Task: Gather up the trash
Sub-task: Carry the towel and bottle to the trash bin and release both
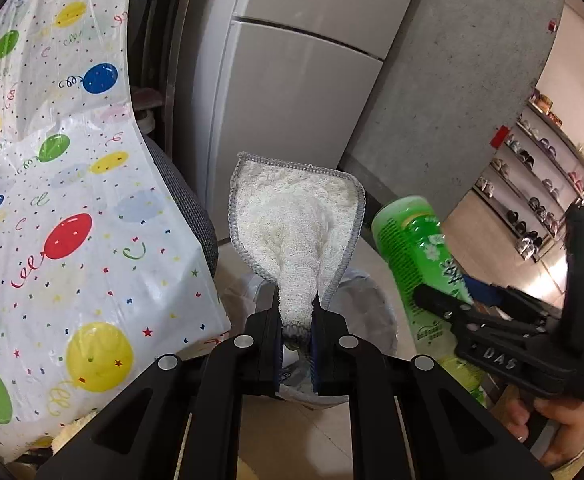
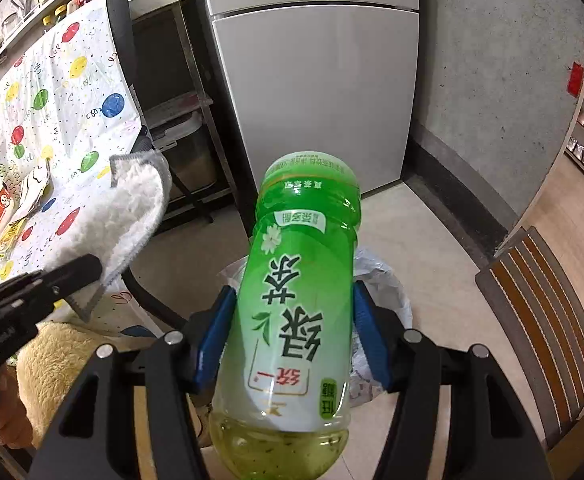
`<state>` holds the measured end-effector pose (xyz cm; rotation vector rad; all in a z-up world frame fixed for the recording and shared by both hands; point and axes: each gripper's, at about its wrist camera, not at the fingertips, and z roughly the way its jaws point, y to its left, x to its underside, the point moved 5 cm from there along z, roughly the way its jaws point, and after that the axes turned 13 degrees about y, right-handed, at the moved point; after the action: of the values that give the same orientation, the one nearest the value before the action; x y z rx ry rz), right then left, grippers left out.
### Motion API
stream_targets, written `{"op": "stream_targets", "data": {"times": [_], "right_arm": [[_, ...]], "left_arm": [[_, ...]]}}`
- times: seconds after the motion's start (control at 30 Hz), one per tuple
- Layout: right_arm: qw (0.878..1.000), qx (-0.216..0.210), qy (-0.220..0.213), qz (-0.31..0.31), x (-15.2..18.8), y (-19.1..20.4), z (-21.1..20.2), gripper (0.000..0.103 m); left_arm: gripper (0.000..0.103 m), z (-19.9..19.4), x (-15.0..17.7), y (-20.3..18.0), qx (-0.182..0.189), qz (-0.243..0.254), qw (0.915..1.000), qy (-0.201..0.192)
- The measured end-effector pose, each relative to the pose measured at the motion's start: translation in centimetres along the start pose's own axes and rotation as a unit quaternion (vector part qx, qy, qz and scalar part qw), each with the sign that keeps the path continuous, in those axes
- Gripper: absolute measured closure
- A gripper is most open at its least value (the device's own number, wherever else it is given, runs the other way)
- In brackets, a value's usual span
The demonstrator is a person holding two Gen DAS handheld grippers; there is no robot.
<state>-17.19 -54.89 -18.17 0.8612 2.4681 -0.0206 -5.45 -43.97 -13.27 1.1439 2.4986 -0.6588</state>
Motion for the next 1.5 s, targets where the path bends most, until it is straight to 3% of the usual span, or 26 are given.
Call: {"op": "stream_targets", "data": {"times": [0.73,0.9,1.0,1.07,1.1,1.27,1.5], "right_arm": [[1.000,0.000,0.014,0.013,-0.1,-2.6,3.9,0.044],[0.999,-0.011,0.026,0.019,-0.3,-3.3,5.7,0.044],[0.999,-0.014,0.036,0.030,-0.7,-4.0,7.0,0.043],[0.998,-0.012,0.042,0.042,-1.2,-4.5,7.8,0.035],[0.998,-0.010,0.041,0.049,-1.3,-4.8,7.8,0.031],[0.997,-0.010,0.028,0.066,-1.6,-5.1,6.2,0.031],[0.999,0.002,-0.029,0.042,-1.7,-3.0,-0.3,0.031]], "left_arm": [[0.092,5.2,0.1,-1.2,-0.020,0.010,0.9990,0.038],[0.090,7.3,-0.1,-2.3,-0.026,0.037,0.9971,0.061],[0.085,8.9,-0.5,-2.6,-0.028,0.038,0.9960,0.075],[0.069,9.8,-0.9,-2.8,-0.032,0.044,0.9952,0.081],[0.054,9.8,-1.1,-2.7,-0.032,0.044,0.9951,0.082],[0.051,7.6,-1.5,-2.5,-0.012,0.046,0.9972,0.058],[0.050,1.7,-1.2,-1.2,-0.006,0.040,0.9992,0.002]]}}
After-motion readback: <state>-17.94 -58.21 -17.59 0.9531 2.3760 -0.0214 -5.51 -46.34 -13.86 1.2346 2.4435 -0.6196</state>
